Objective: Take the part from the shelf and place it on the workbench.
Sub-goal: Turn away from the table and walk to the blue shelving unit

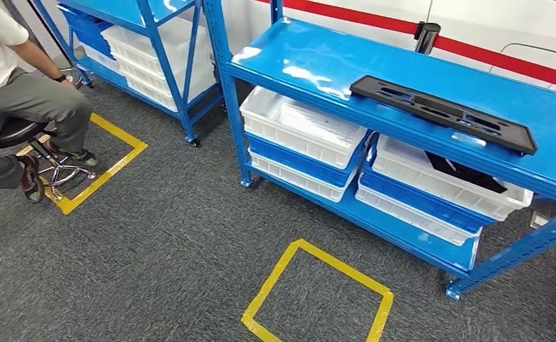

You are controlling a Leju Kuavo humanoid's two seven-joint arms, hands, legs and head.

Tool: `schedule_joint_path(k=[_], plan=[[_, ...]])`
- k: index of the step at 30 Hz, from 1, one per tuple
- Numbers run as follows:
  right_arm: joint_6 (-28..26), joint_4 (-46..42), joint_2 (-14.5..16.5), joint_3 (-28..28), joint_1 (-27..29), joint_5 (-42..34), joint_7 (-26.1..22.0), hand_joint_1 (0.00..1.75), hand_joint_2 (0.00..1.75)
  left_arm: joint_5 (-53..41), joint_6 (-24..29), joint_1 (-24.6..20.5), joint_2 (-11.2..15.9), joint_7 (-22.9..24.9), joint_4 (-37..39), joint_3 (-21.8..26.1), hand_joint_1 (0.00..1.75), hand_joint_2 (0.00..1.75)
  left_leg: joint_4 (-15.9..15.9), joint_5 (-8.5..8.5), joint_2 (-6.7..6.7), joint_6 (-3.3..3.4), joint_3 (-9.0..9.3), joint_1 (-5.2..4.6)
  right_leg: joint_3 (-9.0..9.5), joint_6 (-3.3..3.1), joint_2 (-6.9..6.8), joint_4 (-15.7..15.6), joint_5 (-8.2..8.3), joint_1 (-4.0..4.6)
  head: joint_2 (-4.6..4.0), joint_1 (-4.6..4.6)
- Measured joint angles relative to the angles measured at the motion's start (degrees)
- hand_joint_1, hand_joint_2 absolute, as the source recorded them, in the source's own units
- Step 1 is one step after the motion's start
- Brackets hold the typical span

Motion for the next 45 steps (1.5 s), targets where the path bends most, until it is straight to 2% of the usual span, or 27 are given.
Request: schedule_joint_path(k=[2,4,6,7,8,11,13,15,16,17,19,21,22,23,25,26,27,31,32,33,35,36,37,38,39,42,45], plan=[[0.00,0.00,0.09,0.00,0.03,0.09,0.20,0.00,0.00,-0.07,0.03,-0.10,-0.03,-0.02,-0.01,-0.05,0.00,0.00,2.63,-2.33,-2.81,-0.78,-0.90,0.42,-0.01,-0.96,1.41,0.00,0.48,-0.25,0.00,-0.13],[0.00,0.00,0.22,0.00,-0.04,0.22,0.28,0.00,0.00,-0.08,0.08,0.01,0.01,-0.03,0.01,-0.11,0.00,0.00,9.64,-6.83,-6.42,-1.01,-3.82,0.54,-0.30,-1.68,2.80,0.01,0.96,-0.07,0.00,-0.30],[0.14,0.00,0.27,0.00,-0.04,0.32,0.28,0.00,0.00,-0.08,0.14,0.14,0.04,-0.04,0.02,-0.17,0.00,0.00,16.47,-9.75,-7.41,-0.69,-6.80,0.52,-0.69,-2.07,4.42,0.07,1.26,0.45,0.00,-0.34],[0.27,0.00,0.27,0.00,0.00,0.34,0.28,0.00,0.00,-0.08,0.17,0.17,0.04,-0.06,0.02,-0.20,0.00,0.00,17.20,-9.45,-7.52,-0.38,-7.12,0.50,-0.79,-2.17,5.32,0.09,1.37,0.71,0.00,-0.34],[0.41,0.00,0.28,0.00,0.04,0.36,0.27,0.00,0.00,-0.08,0.21,0.17,0.04,-0.09,0.02,-0.22,0.00,0.00,15.61,-8.03,-7.68,0.03,-6.37,0.45,-0.83,-2.21,6.20,0.10,1.48,0.94,0.00,-0.35],[0.79,0.00,0.52,-0.01,-0.02,0.36,-0.08,0.00,0.00,-0.09,0.16,0.15,0.21,-0.42,0.06,-0.30,0.00,0.00,4.27,-2.40,-10.33,1.97,-0.97,0.09,-0.88,-2.02,8.58,0.06,1.95,1.32,0.00,-0.23],[0.93,-0.01,0.76,-0.02,-0.08,0.39,-0.44,0.00,0.00,-0.14,0.02,0.00,0.40,-0.82,0.10,-0.40,0.00,0.00,1.36,-1.53,-11.20,2.81,0.30,-0.32,-1.21,-1.53,9.63,0.00,2.37,1.25,0.00,-0.21],[0.94,-0.02,0.82,-0.03,-0.01,0.47,-0.62,0.00,0.00,-0.19,-0.07,-0.31,0.43,-1.16,0.10,-0.48,0.00,0.00,0.62,-0.90,-9.98,3.23,0.30,-0.42,-1.72,-0.83,10.43,-0.22,2.87,1.42,0.00,-0.30],[0.94,-0.02,0.83,-0.04,0.02,0.56,-0.70,0.00,0.00,-0.19,-0.08,-0.47,0.39,-1.31,0.09,-0.51,0.00,0.00,-0.17,-0.31,-9.34,3.37,0.46,-0.34,-2.25,-0.64,9.95,0.08,2.79,1.60,0.00,-0.27],[0.93,-0.02,0.84,-0.05,-0.03,0.69,-0.80,0.00,0.00,-0.19,-0.10,-0.57,0.37,-1.45,0.09,-0.54,0.00,0.00,-1.01,0.37,-8.72,3.60,0.54,-0.23,-3.10,-0.67,8.84,1.25,2.11,1.80,-0.01,-0.13],[0.70,-0.03,0.82,-0.07,-0.31,1.16,-1.11,0.00,0.00,-0.21,-0.11,-0.66,0.35,-1.72,0.08,-0.65,0.00,0.00,-1.94,1.31,-7.50,3.69,0.34,-0.28,-6.23,-1.17,5.67,7.34,-1.16,1.76,-0.01,0.13],[0.40,-0.04,0.76,-0.07,-0.53,1.72,-1.41,0.00,0.00,-0.27,-0.09,-0.70,0.39,-2.01,0.08,-0.79,0.00,0.87,-1.97,1.68,-6.37,3.49,-0.32,-0.37,-9.31,-1.12,4.22,14.74,-4.50,1.27,0.00,0.28],[0.34,-0.05,0.72,-0.07,-0.55,1.97,-1.52,0.00,0.44,-0.34,-0.08,-0.76,0.40,-2.18,0.08,-0.87,0.00,1.31,-1.92,1.85,-5.92,3.27,-0.59,-0.34,-9.59,-0.67,4.00,16.22,-5.11,0.96,0.00,0.29],[0.32,-0.05,0.67,-0.07,-0.55,2.21,-1.63,0.00,0.87,-0.43,-0.08,-0.85,0.40,-2.36,0.08,-0.94,0.00,1.75,-1.84,2.02,-5.60,3.02,-0.85,-0.28,-8.56,0.01,3.84,15.27,-4.81,0.67,0.00,0.32],[0.32,-0.06,0.56,-0.07,-0.65,2.61,-1.91,0.00,1.75,-0.60,-0.06,-1.20,0.40,-2.56,0.07,-1.16,0.00,1.75,-1.29,2.17,-5.18,2.39,-1.34,-0.12,-3.26,1.45,3.13,7.35,-2.79,-0.03,0.00,0.34],[0.33,-0.07,0.56,-0.07,-0.79,2.77,-2.04,0.00,1.75,-0.67,-0.02,-1.42,0.46,-2.57,0.07,-1.27,0.00,1.75,-0.85,2.04,-5.02,1.96,-1.61,-0.15,-0.91,1.76,2.76,3.46,-1.88,-0.13,0.00,0.37],[0.35,-0.07,0.60,-0.06,-0.94,2.96,-2.17,0.00,1.75,-0.74,0.03,-1.67,0.54,-2.55,0.06,-1.37,0.00,1.75,-0.42,1.82,-4.90,1.49,-1.80,-0.22,0.63,1.59,2.50,0.82,-1.31,-0.18,0.00,0.29],[0.32,-0.09,0.76,-0.04,-1.12,3.64,-2.29,0.00,1.75,-0.92,0.10,-2.31,0.68,-2.46,0.05,-1.57,0.00,1.75,0.41,1.17,-4.83,0.31,-2.02,0.14,0.94,-0.59,2.79,-0.07,-0.66,0.01,0.00,0.05],[0.24,-0.09,0.82,-0.04,-1.10,3.76,-2.29,0.00,1.75,-0.93,0.10,-2.32,0.68,-2.44,0.05,-1.57,0.00,1.75,1.57,0.20,-5.19,0.07,-2.51,0.36,0.98,-1.04,2.90,-0.07,-0.42,-0.09,0.00,0.03],[0.11,-0.09,0.86,-0.04,-1.09,3.90,-2.29,0.00,1.75,-0.93,0.10,-2.30,0.68,-2.41,0.06,-1.58,0.00,1.75,3.87,-1.51,-5.74,-0.19,-3.46,0.53,1.00,-1.42,3.00,-0.08,-0.18,-0.19,0.00,0.02],[-0.17,-0.09,0.90,-0.03,-1.07,4.25,-2.29,0.00,1.75,-0.93,0.10,-2.26,0.68,-2.36,0.06,-1.60,0.00,1.75,11.61,-6.21,-6.85,-0.64,-6.73,0.63,0.81,-1.86,3.16,-0.03,0.12,0.05,0.00,-0.02],[-0.26,-0.09,0.89,-0.03,-1.04,4.41,-2.29,0.00,1.75,-0.93,0.12,-2.20,0.68,-2.34,0.06,-1.60,0.00,1.75,15.32,-7.80,-7.09,-0.70,-8.29,0.63,0.69,-1.92,3.27,-0.01,0.16,0.23,0.00,-0.02],[-0.30,-0.09,0.89,-0.02,-1.00,4.54,-2.29,0.00,1.75,-0.93,0.14,-2.14,0.68,-2.32,0.06,-1.61,0.00,1.75,17.51,-8.35,-7.16,-0.62,-9.20,0.62,0.63,-1.94,3.40,0.01,0.18,0.41,0.00,-0.01],[-0.33,-0.09,0.89,-0.01,-0.96,4.66,-2.29,0.00,1.75,-0.92,0.15,-2.06,0.68,-2.31,0.06,-1.61,0.00,1.75,17.34,-7.65,-7.17,-0.37,-9.00,0.59,0.65,-1.94,3.57,0.01,0.18,0.59,0.00,-0.02],[-0.34,-0.09,0.90,0.01,-0.95,4.78,-2.29,0.00,1.75,-0.92,0.18,-2.00,0.68,-2.31,0.06,-1.61,0.00,1.75,14.91,-5.99,-7.22,0.05,-7.71,0.50,0.73,-1.94,3.76,0.01,0.18,0.76,0.00,-0.01],[-0.39,-0.09,1.10,0.10,-1.02,5.17,-2.29,0.00,1.75,-0.95,0.34,-1.98,0.81,-2.30,0.07,-1.61,0.00,1.75,3.62,-0.89,-7.69,1.94,-2.02,-0.15,0.92,-1.85,4.15,0.03,0.21,1.25,0.00,0.03],[-0.49,-0.09,1.22,0.14,-1.01,5.55,-2.28,0.00,1.75,-1.18,0.50,-2.02,0.91,-2.25,0.08,-1.68,0.00,1.75,1.25,-0.13,-7.46,2.71,-1.18,-0.72,0.77,-1.32,4.18,-0.15,0.46,1.44,0.00,0.01]])
